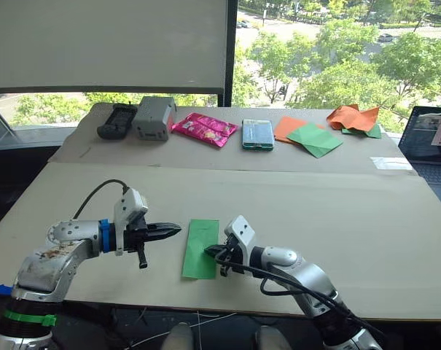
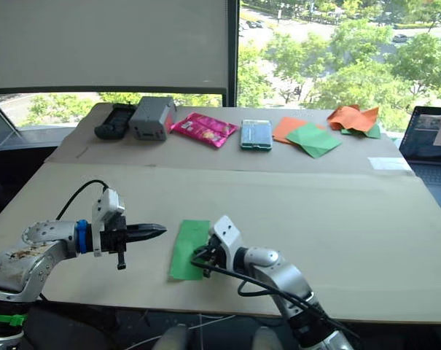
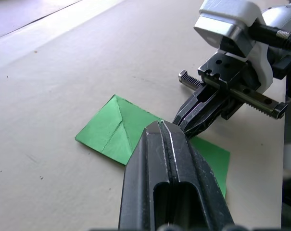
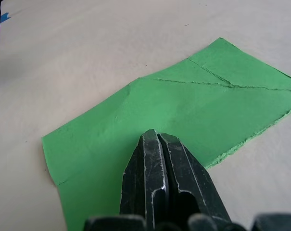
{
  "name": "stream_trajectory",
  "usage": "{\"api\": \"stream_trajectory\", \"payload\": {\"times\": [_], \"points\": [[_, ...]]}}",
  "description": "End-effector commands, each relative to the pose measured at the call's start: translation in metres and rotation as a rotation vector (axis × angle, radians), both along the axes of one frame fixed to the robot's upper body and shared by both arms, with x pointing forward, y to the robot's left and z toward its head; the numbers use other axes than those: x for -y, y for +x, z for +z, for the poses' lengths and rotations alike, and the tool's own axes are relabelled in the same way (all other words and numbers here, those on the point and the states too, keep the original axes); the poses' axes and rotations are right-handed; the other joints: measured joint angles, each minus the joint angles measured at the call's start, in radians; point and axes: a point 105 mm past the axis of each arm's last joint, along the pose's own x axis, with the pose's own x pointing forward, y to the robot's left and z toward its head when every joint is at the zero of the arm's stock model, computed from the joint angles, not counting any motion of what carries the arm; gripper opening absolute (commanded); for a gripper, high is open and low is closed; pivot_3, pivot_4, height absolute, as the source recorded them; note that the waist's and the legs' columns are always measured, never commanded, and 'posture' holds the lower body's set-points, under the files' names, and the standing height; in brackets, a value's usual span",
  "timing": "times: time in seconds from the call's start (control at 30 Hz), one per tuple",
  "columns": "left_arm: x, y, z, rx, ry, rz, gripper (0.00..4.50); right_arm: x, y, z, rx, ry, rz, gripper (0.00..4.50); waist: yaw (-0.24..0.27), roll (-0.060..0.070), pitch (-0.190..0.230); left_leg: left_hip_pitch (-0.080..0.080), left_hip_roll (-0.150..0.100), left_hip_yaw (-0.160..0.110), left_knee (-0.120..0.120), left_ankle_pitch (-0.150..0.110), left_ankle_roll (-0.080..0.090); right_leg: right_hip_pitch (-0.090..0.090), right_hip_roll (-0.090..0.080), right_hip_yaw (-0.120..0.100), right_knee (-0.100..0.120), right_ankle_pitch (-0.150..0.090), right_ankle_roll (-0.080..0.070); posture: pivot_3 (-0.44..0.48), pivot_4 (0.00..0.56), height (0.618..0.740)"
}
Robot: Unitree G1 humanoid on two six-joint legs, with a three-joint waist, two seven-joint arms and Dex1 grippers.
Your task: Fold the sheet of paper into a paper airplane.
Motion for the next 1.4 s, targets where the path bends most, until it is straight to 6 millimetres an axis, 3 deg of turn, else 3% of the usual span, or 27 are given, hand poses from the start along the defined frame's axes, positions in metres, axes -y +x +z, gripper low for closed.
{"api": "stream_trajectory", "payload": {"times": [0.03,0.27,0.47,0.7,0.87,1.13,1.4], "points": [[0.009,0.002,-0.016,-0.033,-0.009,-0.008,0.0,-0.004,-0.001,0.004,0.02,0.011,0.016,0.05,-0.001,0.0,0.0,0.0,0.0,0.0,0.0,0.0,0.0,0.0,0.0,0.0,0.0,0.0,0.0,0.0,0.15,0.72],[0.005,0.011,-0.063,-0.087,0.06,0.015,0.0,-0.005,0.001,0.007,0.029,0.011,0.007,0.05,0.0,-0.001,0.0,0.001,0.001,0.0,0.0,0.0,0.0,0.0,0.002,0.0,0.002,0.0,0.0,0.0,0.15,0.72],[0.004,0.01,-0.085,-0.092,0.131,-0.008,0.0,-0.001,0.003,0.015,0.072,0.013,0.009,0.05,0.002,-0.001,-0.001,0.001,0.001,0.0,0.0,0.0,0.0,0.0,0.001,0.0,0.001,0.0,0.0,0.0,0.15,0.72],[0.013,0.01,-0.084,-0.059,0.133,-0.048,0.0,0.009,0.012,0.028,0.128,0.023,0.028,0.05,0.003,-0.001,-0.001,0.001,0.0,0.0,0.0,0.0,0.0,0.0,0.001,0.0,0.001,0.0,0.0,0.0,0.15,0.72],[0.022,0.013,-0.082,-0.041,0.133,-0.067,0.0,0.016,0.018,0.011,0.109,-0.052,0.006,0.05,0.003,-0.001,-0.001,0.001,0.0,0.0,0.0,0.0,0.0,0.001,0.001,0.0,0.002,0.0,0.0,0.0,0.15,0.72],[0.014,0.006,-0.096,-0.062,0.201,-0.071,0.0,0.024,0.031,-0.015,0.034,-0.16,-0.052,0.05,0.0,0.002,-0.004,0.003,0.0,0.0,0.0,0.0,0.001,0.002,0.001,0.0,0.002,0.0,0.0,0.0,0.15,0.72],[0.014,0.003,-0.097,-0.058,0.208,-0.072,0.0,0.03,0.063,-0.013,0.038,-0.191,-0.108,0.05,-0.002,0.005,-0.007,0.004,0.0,0.0,0.0,0.0,0.001,0.002,0.001,0.0,0.003,0.0,0.0,0.0,0.15,0.72]]}}
